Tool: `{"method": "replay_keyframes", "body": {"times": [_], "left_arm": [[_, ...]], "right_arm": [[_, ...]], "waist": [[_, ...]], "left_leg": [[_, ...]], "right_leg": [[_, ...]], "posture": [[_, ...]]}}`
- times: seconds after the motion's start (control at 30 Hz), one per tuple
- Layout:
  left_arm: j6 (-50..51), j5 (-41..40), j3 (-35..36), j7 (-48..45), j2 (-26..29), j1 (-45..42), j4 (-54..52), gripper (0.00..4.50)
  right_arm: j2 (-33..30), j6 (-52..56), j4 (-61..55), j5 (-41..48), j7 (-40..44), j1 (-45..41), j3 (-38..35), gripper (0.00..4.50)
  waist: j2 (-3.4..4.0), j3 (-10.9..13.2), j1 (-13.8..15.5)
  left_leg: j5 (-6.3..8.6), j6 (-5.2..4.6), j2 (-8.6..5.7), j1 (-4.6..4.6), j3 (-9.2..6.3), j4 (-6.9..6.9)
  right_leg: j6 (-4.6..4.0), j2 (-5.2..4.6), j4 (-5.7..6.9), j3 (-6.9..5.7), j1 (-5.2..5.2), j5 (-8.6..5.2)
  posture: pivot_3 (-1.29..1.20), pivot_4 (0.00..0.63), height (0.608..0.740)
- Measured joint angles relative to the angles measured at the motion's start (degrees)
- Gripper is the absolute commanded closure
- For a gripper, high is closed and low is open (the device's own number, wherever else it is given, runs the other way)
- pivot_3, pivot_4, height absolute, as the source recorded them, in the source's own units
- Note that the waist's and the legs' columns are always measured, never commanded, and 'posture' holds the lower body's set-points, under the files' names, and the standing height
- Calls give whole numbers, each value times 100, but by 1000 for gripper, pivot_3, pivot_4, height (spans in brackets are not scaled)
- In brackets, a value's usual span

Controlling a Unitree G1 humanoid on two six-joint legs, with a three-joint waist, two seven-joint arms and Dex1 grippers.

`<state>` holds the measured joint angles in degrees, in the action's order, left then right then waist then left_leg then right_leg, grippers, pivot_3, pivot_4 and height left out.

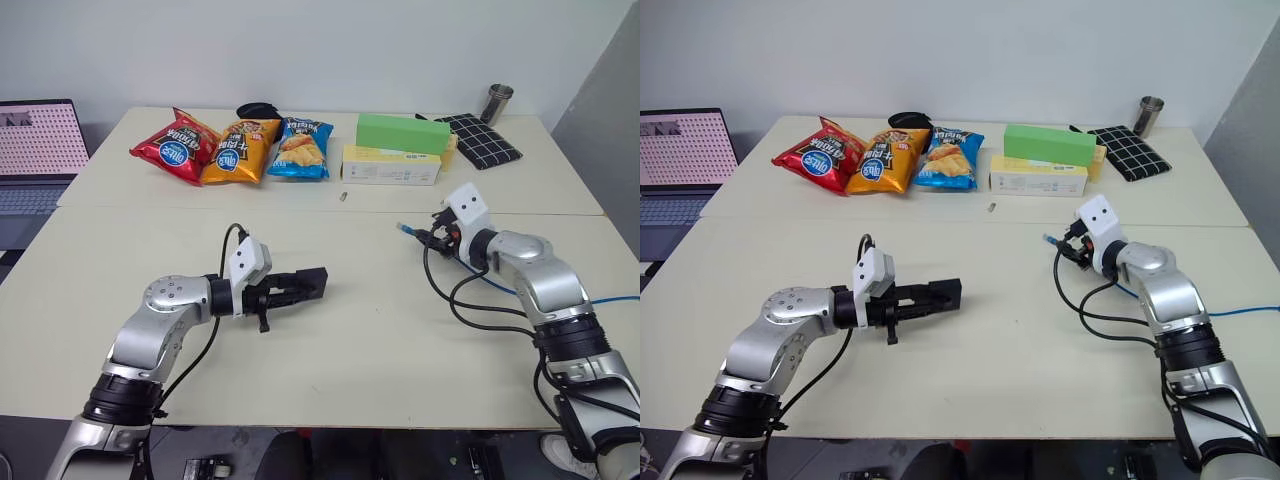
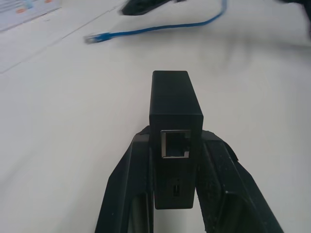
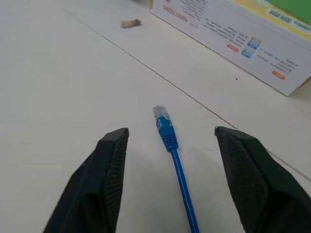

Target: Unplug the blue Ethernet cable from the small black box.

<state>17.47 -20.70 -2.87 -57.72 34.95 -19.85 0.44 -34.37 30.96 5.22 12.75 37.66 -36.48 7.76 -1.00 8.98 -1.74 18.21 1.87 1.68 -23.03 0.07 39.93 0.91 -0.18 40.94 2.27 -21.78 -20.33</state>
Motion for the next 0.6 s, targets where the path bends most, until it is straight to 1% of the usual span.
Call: {"method": "replay_keyframes", "body": {"times": [0.03,0.07,0.1,0.17,0.23,0.4,0.47,0.5,0.53,0.6], "left_arm": [[-79,82,57,150,-64,-42,134,3716],[-298,259,125,488,-203,-154,397,3716],[-451,392,195,748,-302,-235,604,3716],[-839,657,392,1394,-539,-466,1195,3716],[-1219,781,564,1804,-709,-640,1719,3716],[-1941,992,868,2678,-1037,-913,2940,3716],[-2085,979,1005,2842,-1118,-952,3209,3008],[-2146,976,1016,2907,-1139,-984,3325,2913],[-2152,976,1017,2919,-1142,-986,3347,2644],[-2156,930,1058,2904,-1173,-967,3423,2289]], "right_arm": [[-42,44,-194,111,197,20,4,484],[-101,203,-568,390,517,103,-28,319],[-111,313,-857,602,750,167,-25,36],[-85,623,-1457,1025,1065,252,-14,36],[-39,843,-1824,1231,1104,252,-7,36],[127,1145,-2092,1358,1020,165,23,36],[144,1211,-2130,1359,971,156,23,15],[160,1221,-2149,1361,966,155,23,15],[163,1223,-2154,1362,966,155,23,15],[165,1256,-2203,1366,950,155,23,15]], "waist": [[-1,0,4],[-1,-1,5],[-2,-1,7],[-3,-1,8],[-5,-3,6],[-7,-4,6],[-8,-4,6],[-8,-5,5],[-9,-5,5],[-9,-5,3]], "left_leg": [[0,0,1,0,-2,0],[0,0,1,-1,-2,0],[0,-1,2,0,-4,0],[0,-1,1,-1,-3,3],[0,0,0,0,-4,4],[0,0,0,-1,-4,4],[0,1,0,-1,-5,4],[-1,1,-1,-1,-5,4],[-1,1,-1,-1,-5,4],[-1,1,-1,-1,-5,4]], "right_leg": [[0,0,0,-3,0,0],[0,0,-1,-3,1,0],[0,0,0,-4,1,0],[0,0,2,-3,2,0],[0,-1,2,-4,2,0],[0,-3,2,-8,1,0],[0,-5,2,-9,0,0],[0,-5,2,-10,1,0],[0,-5,2,-9,1,0],[0,-5,3,-10,0,0]], "posture": [[0,150,740],[0,150,740],[0,150,740],[0,150,740],[0,150,740],[0,150,740],[0,150,740],[0,150,740],[0,150,740],[0,150,740]]}}
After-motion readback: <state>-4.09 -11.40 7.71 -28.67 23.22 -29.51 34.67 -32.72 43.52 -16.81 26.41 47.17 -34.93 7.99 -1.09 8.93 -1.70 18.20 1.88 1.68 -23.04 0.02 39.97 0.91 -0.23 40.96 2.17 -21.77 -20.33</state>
